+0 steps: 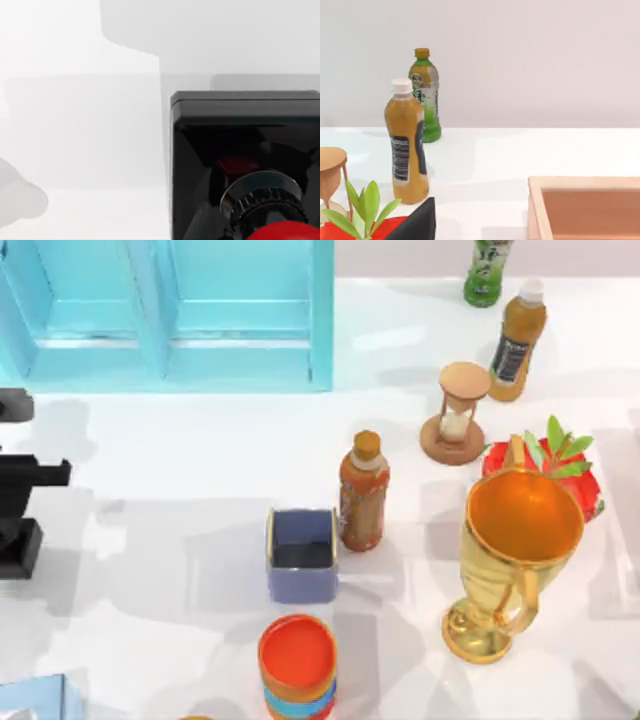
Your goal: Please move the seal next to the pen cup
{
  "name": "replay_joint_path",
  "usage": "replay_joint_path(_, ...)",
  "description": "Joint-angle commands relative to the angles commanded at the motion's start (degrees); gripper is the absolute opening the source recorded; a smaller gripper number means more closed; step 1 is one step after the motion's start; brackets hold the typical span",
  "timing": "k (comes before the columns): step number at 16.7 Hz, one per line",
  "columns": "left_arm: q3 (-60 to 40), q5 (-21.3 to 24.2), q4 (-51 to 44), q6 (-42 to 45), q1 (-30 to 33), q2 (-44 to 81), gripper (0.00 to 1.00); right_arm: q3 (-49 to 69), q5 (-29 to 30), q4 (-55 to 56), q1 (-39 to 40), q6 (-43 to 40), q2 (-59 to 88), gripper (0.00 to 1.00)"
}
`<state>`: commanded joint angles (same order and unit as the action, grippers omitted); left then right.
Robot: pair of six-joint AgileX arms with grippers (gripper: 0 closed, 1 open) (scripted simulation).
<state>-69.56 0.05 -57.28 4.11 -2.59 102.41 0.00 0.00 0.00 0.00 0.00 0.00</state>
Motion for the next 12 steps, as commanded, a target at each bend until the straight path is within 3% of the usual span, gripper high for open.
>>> replay_joint_path(7,-18.62,-0.03,-21.46,-17.07,17.01,-2.33,0.0,0.0,0.0,0.0,0.0,0.0,0.0,1.0)
replay_joint_path(12,-22.08,-0.03,-25.21,-20.53,20.45,-3.31,0.0,0.0,0.0,0.0,0.0,0.0,0.0,1.0)
